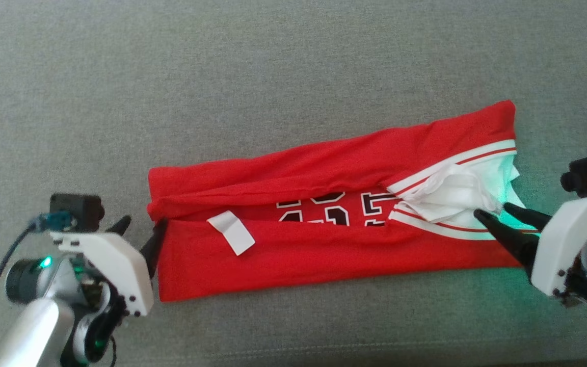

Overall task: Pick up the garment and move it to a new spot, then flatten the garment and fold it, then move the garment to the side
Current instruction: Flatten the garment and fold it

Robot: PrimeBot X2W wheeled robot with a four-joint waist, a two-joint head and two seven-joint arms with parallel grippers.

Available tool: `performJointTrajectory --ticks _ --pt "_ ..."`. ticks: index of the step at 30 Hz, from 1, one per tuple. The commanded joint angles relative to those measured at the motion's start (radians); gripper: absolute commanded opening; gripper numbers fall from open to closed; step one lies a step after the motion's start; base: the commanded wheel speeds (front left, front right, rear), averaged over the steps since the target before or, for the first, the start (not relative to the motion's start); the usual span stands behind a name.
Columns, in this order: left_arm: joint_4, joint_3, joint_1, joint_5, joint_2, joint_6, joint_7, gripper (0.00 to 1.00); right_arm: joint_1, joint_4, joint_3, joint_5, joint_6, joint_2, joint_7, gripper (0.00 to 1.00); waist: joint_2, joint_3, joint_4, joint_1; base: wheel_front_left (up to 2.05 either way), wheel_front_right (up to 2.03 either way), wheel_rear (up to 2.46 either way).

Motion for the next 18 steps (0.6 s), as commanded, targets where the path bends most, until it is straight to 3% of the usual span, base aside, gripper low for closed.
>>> performJointTrajectory --ticks 1,4,8,12,18 --pt "-0.028 0.044 -0.012 0.026 0.040 0.014 -0.014 1.00 -0.004 -0.032 0.003 -0.005 0.007 -0.039 0.011 1.00 0.0000 0.000 -0.001 0.0000 0.00 0.00 0.00" --pt "-0.066 0.096 -0.004 0.056 0.004 0.077 -0.136 1.00 -0.018 -0.013 -0.050 -0.015 0.007 -0.050 0.021 1.00 0.0000 -0.001 0.001 0.0000 0.00 0.00 0.00" --pt "-0.120 0.117 0.014 0.124 -0.060 0.133 -0.338 1.00 -0.080 0.034 -0.140 -0.052 0.007 -0.013 0.039 1.00 0.0000 0.006 0.012 0.0000 0.00 0.00 0.00" --pt "-0.134 0.091 0.020 0.189 -0.136 0.166 -0.513 1.00 -0.139 0.092 -0.176 -0.091 0.007 0.046 0.082 1.00 0.0000 0.022 0.039 0.0000 0.00 0.00 0.00" --pt "-0.074 0.045 0.028 0.222 -0.204 0.165 -0.639 1.00 -0.176 0.163 -0.182 -0.158 0.007 0.079 0.136 1.00 0.0000 0.040 0.079 0.0000 0.00 0.00 0.00"
